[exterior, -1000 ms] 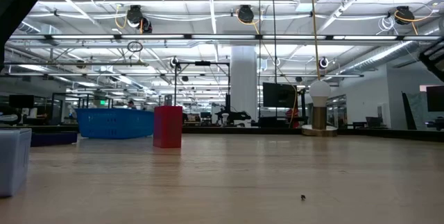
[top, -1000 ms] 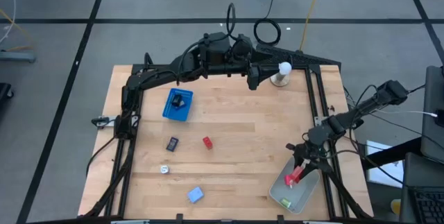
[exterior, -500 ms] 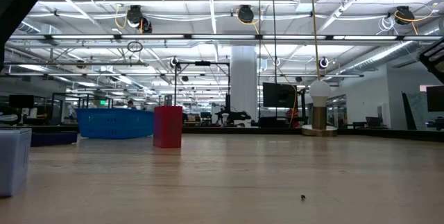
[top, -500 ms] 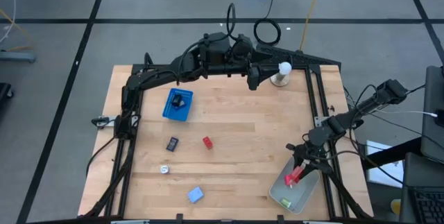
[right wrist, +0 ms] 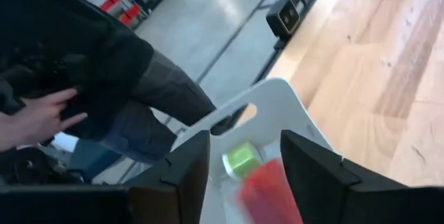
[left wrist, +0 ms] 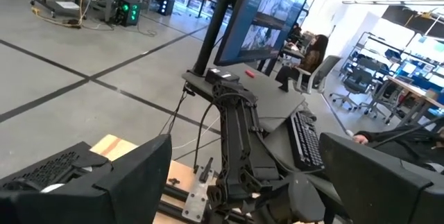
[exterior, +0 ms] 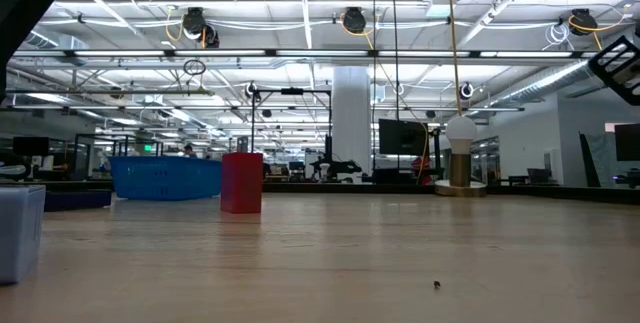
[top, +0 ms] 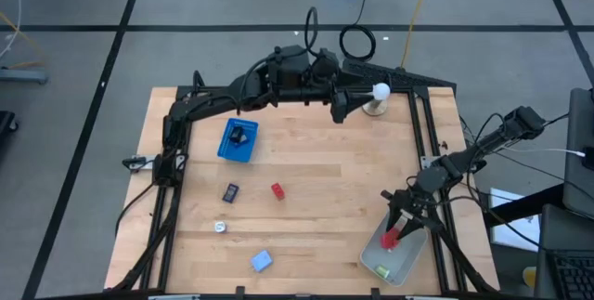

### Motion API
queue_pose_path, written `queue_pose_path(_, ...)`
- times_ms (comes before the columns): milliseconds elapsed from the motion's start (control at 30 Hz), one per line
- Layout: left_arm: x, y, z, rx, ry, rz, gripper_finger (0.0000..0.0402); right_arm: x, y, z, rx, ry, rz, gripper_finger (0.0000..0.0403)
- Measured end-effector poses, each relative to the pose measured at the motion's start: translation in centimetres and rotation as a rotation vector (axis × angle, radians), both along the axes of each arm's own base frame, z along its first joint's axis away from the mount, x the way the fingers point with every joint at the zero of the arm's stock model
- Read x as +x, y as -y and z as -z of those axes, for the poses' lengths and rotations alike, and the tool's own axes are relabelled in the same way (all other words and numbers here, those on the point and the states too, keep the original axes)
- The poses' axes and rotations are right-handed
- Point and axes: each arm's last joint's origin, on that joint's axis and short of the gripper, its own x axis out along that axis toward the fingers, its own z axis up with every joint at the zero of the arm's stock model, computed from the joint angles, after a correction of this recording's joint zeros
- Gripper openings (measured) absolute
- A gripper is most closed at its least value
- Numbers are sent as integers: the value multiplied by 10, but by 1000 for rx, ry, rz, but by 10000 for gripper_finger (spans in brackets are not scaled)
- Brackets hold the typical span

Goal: Pick & Place Office items
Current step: Put the red charger adapter into the white bin

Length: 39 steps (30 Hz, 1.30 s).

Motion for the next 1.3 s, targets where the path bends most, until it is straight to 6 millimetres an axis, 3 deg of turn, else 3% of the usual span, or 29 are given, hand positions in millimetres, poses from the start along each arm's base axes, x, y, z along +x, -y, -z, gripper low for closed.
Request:
queue_pose_path(333, 0, 2, 0, 0, 1, 4, 367, 1, -1, -7, 57, 40, 5, 190)
queue_pose_path(600, -4, 5, 1, -55, -38, 79, 367, -2, 2, -25, 140, 186, 7, 190)
queue_pose_path(1000, -72, 11, -38, -62, -148, -9, 367, 5, 19, -34, 127, 261, 174, 190)
queue_pose_path(1133, -99, 15, -56, -15, -124, -51, 367, 11, 30, -50, 53, 342, 248, 189)
queue_pose_path(1300, -119, 18, -64, 39, -150, -72, 367, 17, 48, -73, -109, 387, 376, 189)
